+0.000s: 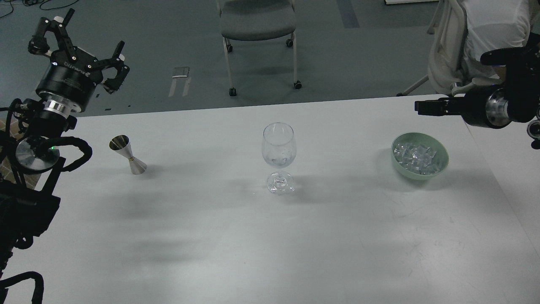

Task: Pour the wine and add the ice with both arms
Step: 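Reach the right gripper into the green bowl and grasp ice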

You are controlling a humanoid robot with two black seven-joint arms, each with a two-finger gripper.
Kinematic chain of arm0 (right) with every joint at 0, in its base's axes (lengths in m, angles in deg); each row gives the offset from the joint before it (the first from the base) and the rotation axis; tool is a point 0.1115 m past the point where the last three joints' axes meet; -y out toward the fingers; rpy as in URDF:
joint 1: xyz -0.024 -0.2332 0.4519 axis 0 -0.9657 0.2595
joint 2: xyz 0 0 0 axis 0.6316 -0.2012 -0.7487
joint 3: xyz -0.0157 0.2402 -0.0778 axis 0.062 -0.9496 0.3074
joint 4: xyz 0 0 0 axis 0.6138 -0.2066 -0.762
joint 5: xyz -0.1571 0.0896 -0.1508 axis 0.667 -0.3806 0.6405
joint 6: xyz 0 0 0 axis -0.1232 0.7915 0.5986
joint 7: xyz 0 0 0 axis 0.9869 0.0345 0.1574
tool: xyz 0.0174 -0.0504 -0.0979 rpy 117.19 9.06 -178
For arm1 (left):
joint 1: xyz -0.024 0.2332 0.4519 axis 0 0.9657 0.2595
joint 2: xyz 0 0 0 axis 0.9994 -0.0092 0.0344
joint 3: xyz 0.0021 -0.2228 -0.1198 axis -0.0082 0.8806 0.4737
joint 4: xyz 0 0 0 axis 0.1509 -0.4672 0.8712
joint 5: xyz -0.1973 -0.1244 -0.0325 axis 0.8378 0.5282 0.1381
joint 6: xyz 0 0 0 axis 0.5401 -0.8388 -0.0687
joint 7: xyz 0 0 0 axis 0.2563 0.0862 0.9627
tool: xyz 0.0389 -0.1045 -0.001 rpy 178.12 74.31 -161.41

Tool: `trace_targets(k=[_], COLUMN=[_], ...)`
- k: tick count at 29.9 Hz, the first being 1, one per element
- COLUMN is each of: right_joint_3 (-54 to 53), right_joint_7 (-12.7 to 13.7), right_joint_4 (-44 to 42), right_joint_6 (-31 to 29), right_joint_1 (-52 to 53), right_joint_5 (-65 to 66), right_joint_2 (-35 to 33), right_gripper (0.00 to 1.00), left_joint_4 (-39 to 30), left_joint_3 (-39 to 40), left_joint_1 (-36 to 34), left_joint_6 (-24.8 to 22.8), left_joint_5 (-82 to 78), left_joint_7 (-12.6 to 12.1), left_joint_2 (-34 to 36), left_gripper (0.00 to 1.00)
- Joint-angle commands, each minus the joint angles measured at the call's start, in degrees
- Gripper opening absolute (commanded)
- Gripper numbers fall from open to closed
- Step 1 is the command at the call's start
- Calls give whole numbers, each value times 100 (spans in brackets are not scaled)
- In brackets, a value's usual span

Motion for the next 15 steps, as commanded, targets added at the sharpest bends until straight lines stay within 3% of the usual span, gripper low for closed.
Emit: trace_targets(k=[1,6,11,15], right_joint_3=[70,88,79,79], right_joint_7=[3,327,372,573], right_joint_4=[13,4,39,127], right_joint_6=[214,355,487,487], right_joint_1=[-230,-581,-723,-714], right_joint_5=[2,352,521,530], right_joint_2=[7,59,393,596], right_gripper=[94,86,86,86], left_joint_4=[35,35,35,44], left_joint_3=[6,6,6,6], left_joint_1=[9,123,159,168], left_joint_6=[-39,-21,-30,-4], left_joint_5=[0,0,0,9], left_joint_7=[34,34,43,78], left_joint_2=[16,-19,-19,-19], left_gripper=[98,98,98,98])
